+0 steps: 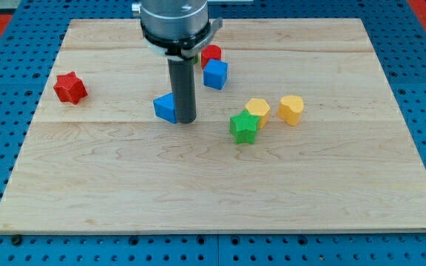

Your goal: Place the blue triangle right to the red star

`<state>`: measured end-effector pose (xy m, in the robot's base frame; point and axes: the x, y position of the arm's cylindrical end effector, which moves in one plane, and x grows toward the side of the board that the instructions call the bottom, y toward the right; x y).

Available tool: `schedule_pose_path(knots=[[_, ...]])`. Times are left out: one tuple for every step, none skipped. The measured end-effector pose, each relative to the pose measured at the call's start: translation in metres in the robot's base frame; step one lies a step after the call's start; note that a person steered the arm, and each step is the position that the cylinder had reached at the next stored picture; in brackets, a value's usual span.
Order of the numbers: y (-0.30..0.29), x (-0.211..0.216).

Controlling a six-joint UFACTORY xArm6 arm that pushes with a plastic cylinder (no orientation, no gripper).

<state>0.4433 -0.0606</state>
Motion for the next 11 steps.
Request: schedule_pose_path(knots=[[-0.087,-0.017],[-0.102,-0.041],[-0.084,-0.019],[-0.048,-0.002],[-0.024,-0.021],[-0.068,-0.039],[-0.134,-0.045],[-0.115,-0.036],[-0.045,-0.02],[-0.059,-0.049],[-0.093,-0.071]])
